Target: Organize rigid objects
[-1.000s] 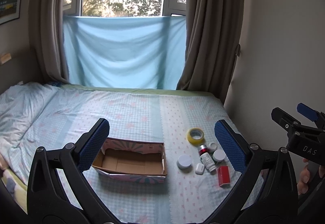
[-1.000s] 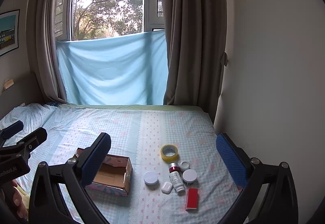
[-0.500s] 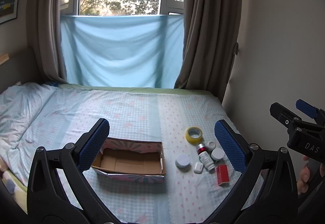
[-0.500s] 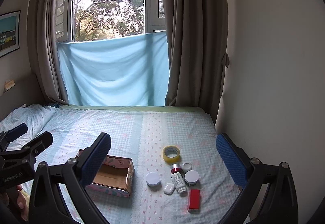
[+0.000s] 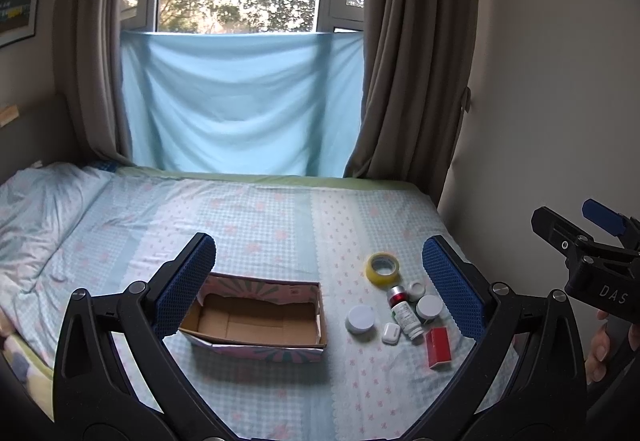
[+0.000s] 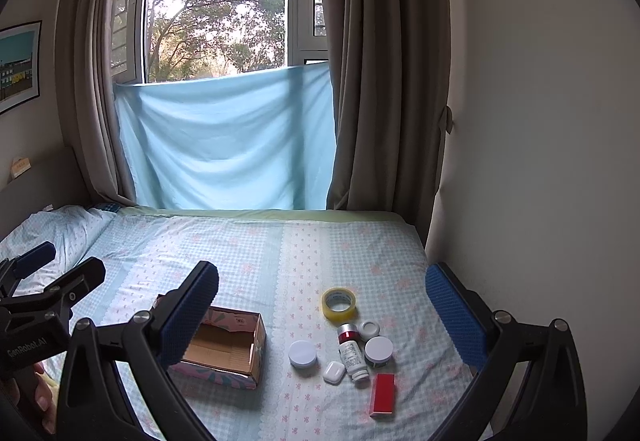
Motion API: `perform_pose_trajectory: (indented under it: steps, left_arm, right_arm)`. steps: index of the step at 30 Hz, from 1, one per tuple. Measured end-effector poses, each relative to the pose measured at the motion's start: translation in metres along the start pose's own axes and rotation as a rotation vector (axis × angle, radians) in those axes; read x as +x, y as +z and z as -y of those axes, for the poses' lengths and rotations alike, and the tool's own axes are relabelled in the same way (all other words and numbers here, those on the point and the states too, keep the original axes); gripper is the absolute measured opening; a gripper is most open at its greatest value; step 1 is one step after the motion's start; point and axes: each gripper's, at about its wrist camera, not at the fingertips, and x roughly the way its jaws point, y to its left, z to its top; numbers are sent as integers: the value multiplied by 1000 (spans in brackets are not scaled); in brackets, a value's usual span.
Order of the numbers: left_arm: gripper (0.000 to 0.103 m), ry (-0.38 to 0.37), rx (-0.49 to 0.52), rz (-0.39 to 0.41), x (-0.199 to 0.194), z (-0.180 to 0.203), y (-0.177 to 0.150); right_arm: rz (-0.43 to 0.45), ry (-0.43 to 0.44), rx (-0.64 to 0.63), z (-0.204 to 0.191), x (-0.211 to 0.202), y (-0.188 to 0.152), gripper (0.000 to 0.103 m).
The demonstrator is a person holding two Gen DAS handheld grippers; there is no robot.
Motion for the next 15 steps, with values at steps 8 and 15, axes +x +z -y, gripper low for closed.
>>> perform_pose_trajectory:
  steps: [8, 15]
  left_arm:
    - [103, 11, 2, 8, -3, -2, -1]
    - [103, 4, 2, 13, -6, -6, -1]
  right_arm:
    - [1, -5, -4, -3, -2, -2, 103]
    - [2, -6, -2, -5, -3, -1, 103]
